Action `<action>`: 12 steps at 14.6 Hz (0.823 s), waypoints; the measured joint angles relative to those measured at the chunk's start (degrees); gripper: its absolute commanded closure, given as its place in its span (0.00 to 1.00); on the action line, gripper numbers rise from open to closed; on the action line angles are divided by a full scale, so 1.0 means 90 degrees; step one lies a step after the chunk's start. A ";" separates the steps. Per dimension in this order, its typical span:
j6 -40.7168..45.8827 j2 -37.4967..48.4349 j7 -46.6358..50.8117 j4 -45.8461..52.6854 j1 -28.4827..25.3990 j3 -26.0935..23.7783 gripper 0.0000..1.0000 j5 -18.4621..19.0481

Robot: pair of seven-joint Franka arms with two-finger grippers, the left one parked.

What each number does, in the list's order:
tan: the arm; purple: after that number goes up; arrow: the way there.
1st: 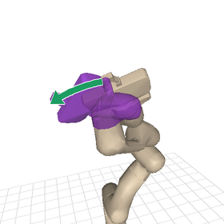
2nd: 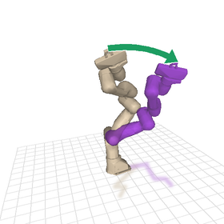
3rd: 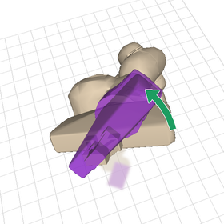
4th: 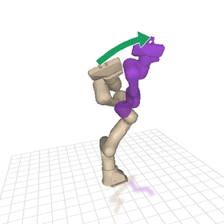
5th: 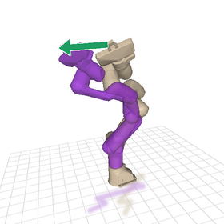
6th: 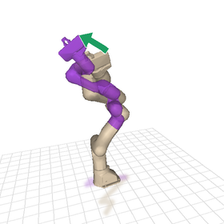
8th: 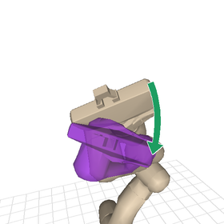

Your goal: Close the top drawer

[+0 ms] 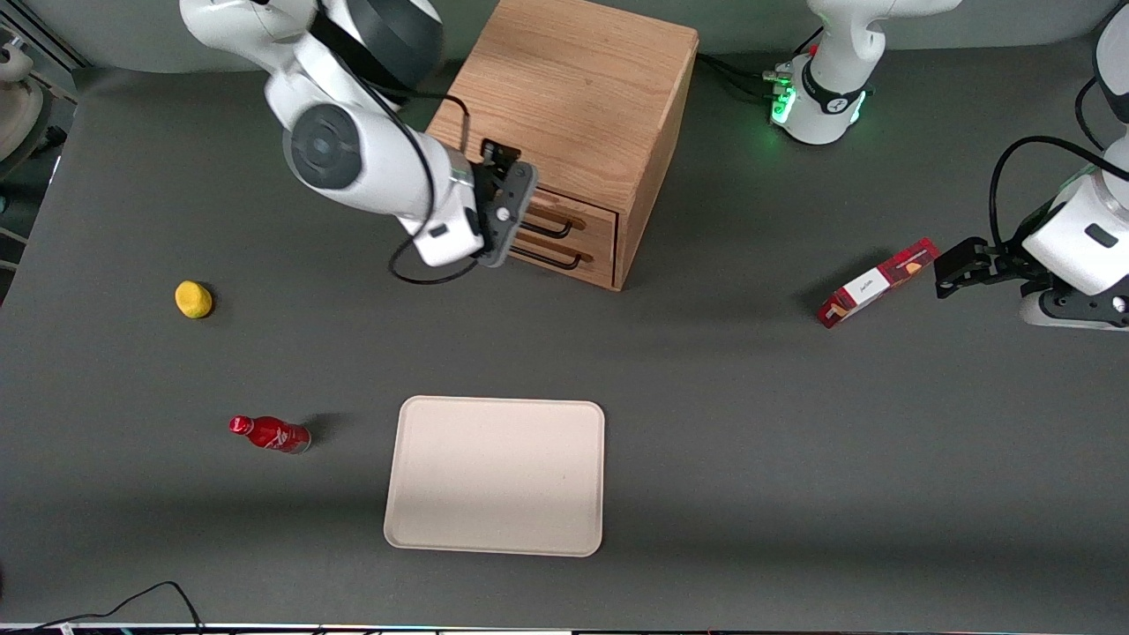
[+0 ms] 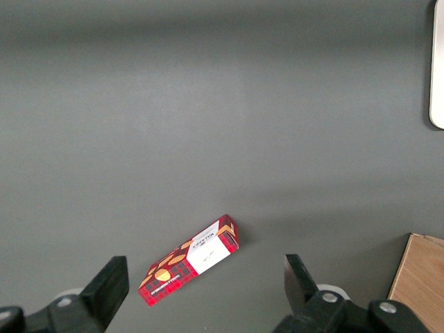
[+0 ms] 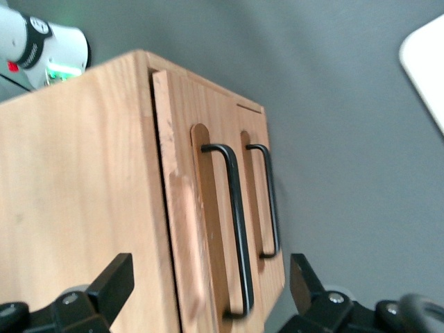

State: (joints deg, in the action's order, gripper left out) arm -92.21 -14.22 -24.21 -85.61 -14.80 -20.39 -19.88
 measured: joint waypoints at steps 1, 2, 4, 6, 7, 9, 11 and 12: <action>0.0244 0.0195 0.0135 0.0215 0.0019 0.0209 0.00 0.0080; 0.0403 0.0437 0.0424 0.0366 0.0041 0.0405 0.00 0.0284; 0.0956 0.1021 0.1325 0.0502 0.0083 0.0677 0.00 0.0693; 0.1852 0.1554 0.1925 0.0499 0.0065 0.1088 0.00 0.1081; 0.2167 0.1747 0.2007 0.0470 0.0058 0.1456 0.00 0.1291; 0.2402 0.1911 0.2016 0.0374 0.0079 0.2390 0.00 0.1540; 0.2393 0.1901 0.2006 0.0241 0.0129 0.3136 0.00 0.1821; 0.2379 0.1888 0.2006 0.0148 0.0137 0.3381 0.00 0.1890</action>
State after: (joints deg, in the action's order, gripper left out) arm -70.80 2.77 -6.15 -84.29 -13.56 10.04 -2.86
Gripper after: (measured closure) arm 0.000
